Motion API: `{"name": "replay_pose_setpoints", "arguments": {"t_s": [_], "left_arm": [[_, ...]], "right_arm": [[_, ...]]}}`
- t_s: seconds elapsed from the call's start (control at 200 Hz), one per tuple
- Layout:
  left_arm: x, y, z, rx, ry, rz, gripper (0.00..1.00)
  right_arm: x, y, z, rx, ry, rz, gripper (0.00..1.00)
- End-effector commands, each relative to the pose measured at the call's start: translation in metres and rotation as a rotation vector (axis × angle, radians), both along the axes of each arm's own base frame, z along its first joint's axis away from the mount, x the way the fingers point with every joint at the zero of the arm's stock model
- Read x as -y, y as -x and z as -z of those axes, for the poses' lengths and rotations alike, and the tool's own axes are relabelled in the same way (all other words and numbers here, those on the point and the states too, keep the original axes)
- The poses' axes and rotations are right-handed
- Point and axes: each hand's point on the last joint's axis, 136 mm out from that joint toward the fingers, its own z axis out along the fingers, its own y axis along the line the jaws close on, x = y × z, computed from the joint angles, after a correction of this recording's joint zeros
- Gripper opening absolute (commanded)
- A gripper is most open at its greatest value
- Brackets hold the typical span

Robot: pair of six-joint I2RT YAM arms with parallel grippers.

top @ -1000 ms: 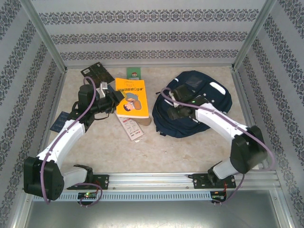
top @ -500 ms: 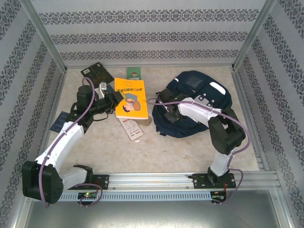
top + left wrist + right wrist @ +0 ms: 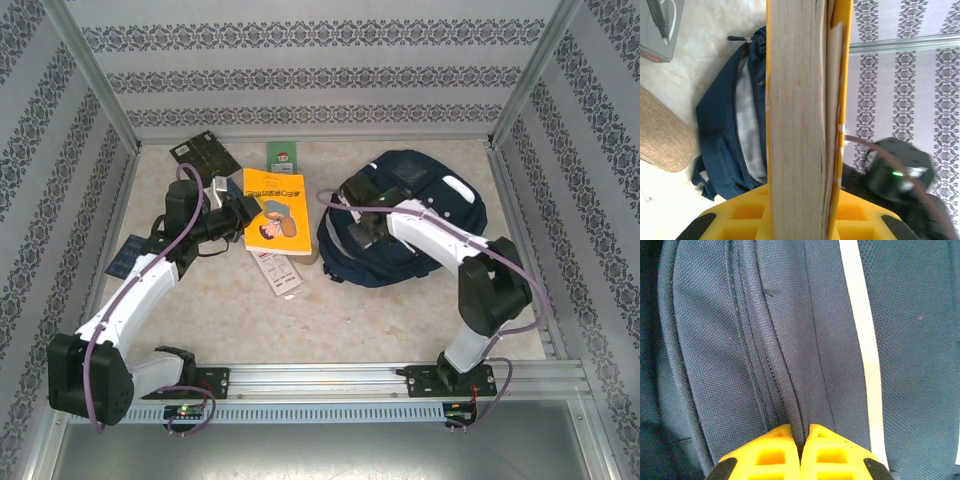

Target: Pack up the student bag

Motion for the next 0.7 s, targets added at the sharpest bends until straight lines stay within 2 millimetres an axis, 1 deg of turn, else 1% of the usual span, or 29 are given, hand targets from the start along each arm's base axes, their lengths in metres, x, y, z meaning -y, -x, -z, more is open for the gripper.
{"name": "replay_pose_setpoints", "arguments": {"t_s": [0.0, 0.19, 0.26, 0.385, 0.53, 0.625, 0.694], "left_arm": [[0.013, -0.011, -0.022, 0.115, -0.005, 0.031, 0.0], [0.03, -0.029, -0.01, 0.126, -0.032, 0.011, 0.0], [0.041, -0.037, -0.003, 0.126, -0.036, 0.006, 0.0], [0.064, -0.049, 0.01, 0.115, -0.05, -0.01, 0.0], [0.103, -0.066, 0.007, 0.158, -0.027, -0.001, 0.0], [0.129, -0.078, 0.002, 0.19, -0.015, 0.008, 0.0], [0.148, -0.087, 0.006, 0.194, 0.005, 0.015, 0.0]], "right_arm": [[-0.01, -0.011, -0.071, 0.098, -0.188, 0.059, 0.0], [-0.007, -0.017, -0.125, 0.124, -0.37, 0.108, 0.0], [-0.006, -0.019, -0.144, 0.142, -0.45, 0.131, 0.0], [-0.004, -0.021, -0.172, 0.149, -0.592, 0.172, 0.0], [-0.001, -0.022, -0.193, 0.143, -0.707, 0.212, 0.0], [-0.002, -0.022, -0.198, 0.135, -0.746, 0.224, 0.0], [-0.003, -0.022, -0.201, 0.126, -0.776, 0.232, 0.0]]}}
